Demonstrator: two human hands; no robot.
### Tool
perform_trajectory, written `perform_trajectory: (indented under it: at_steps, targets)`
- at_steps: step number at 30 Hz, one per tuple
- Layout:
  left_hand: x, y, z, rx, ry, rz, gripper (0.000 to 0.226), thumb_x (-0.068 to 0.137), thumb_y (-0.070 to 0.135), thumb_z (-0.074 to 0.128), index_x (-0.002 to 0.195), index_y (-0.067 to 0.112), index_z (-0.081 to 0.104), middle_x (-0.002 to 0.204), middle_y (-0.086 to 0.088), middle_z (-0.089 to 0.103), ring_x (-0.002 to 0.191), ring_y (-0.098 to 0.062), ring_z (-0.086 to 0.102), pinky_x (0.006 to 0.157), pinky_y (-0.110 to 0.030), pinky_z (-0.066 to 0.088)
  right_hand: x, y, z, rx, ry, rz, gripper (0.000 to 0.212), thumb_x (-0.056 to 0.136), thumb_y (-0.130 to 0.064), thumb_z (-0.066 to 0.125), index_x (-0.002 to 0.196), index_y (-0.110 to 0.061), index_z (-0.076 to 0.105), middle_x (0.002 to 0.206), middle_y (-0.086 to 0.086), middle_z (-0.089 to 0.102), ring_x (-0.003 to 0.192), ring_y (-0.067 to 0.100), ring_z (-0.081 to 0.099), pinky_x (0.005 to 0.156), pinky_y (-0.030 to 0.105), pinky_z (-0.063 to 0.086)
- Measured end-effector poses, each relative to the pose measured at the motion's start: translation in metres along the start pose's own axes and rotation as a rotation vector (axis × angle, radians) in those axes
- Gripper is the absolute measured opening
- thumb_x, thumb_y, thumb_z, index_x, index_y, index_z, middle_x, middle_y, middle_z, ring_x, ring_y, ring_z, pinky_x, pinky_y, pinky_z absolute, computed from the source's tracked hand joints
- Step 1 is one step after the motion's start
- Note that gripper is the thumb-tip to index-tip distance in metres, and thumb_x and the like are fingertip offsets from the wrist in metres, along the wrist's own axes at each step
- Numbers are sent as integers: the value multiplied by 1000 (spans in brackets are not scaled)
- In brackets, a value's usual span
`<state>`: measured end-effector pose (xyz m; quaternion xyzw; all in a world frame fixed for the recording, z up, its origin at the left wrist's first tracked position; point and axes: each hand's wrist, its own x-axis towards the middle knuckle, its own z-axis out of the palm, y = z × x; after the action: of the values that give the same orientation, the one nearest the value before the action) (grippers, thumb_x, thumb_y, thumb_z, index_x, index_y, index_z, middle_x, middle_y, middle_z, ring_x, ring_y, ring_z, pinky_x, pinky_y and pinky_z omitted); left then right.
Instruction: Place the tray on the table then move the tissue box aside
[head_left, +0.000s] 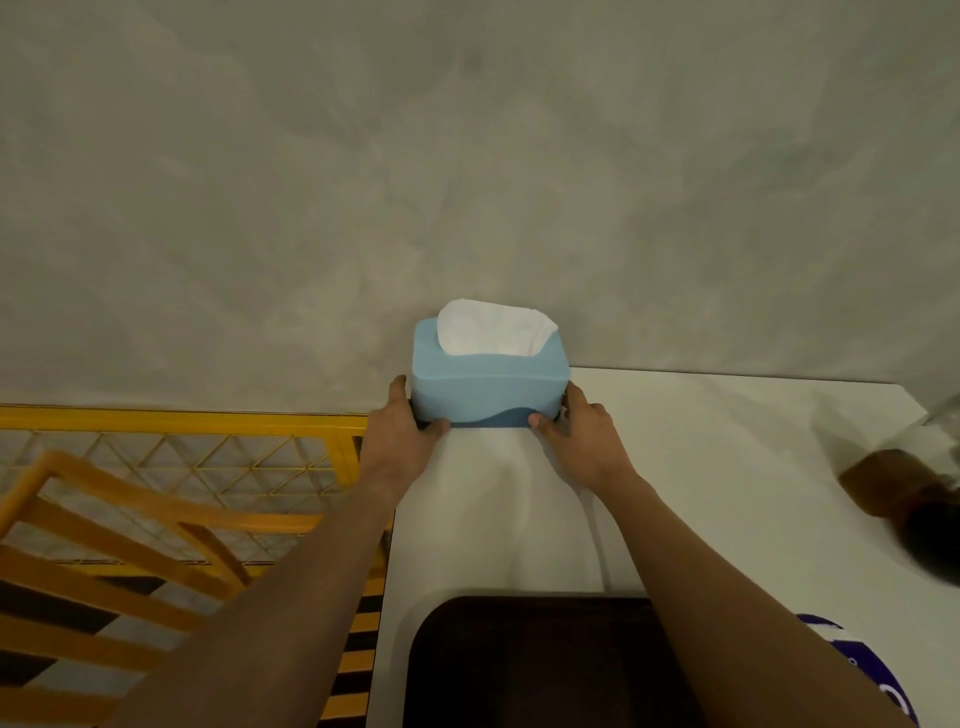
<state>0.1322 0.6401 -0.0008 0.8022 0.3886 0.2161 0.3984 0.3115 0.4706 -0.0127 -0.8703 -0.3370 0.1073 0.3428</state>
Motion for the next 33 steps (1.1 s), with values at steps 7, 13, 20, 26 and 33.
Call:
perform_trajectory:
  at_steps: [7, 13, 20, 26, 33]
  targets:
    - [7, 2, -2, 33, -14, -10, 73, 86, 25, 75, 145, 5, 36, 122, -18, 69, 110, -39, 65, 84, -43, 54, 9, 2, -1, -48, -57, 54, 63, 94, -54, 59, 142, -17, 41, 124, 15, 61, 115, 32, 51, 88, 45, 47]
    - [8, 1, -2, 32, -31, -11, 72, 88, 25, 74, 145, 4, 34, 123, -18, 68, 112, -39, 64, 85, -42, 53, 8, -1, -4, -73, -73, 47, 61, 95, -55, 56, 141, -17, 42, 124, 13, 61, 116, 33, 51, 93, 51, 48]
    - [6, -2, -1, 37, -18, -4, 75, 90, 25, 72, 148, 1, 31, 120, -18, 70, 109, -39, 64, 83, -42, 53, 4, -2, -5, -84, -65, 52, 59, 96, -55, 54, 141, -18, 42, 124, 14, 62, 114, 34, 54, 92, 51, 49]
    - [10, -4, -1, 71, -43, 8, 72, 90, 27, 71, 145, 2, 32, 121, -20, 69, 109, -39, 65, 83, -44, 54, 1, -2, -1, -99, -33, 47, 58, 97, -55, 53, 140, -17, 43, 120, 13, 62, 112, 33, 53, 91, 51, 49]
    - [10, -4, -1, 45, -60, -14, 78, 90, 25, 71, 150, 3, 26, 128, -18, 66, 115, -38, 62, 89, -42, 52, 3, -5, -4, -113, -58, 63, 60, 97, -54, 53, 142, -17, 41, 121, 14, 61, 113, 34, 53, 90, 48, 47]
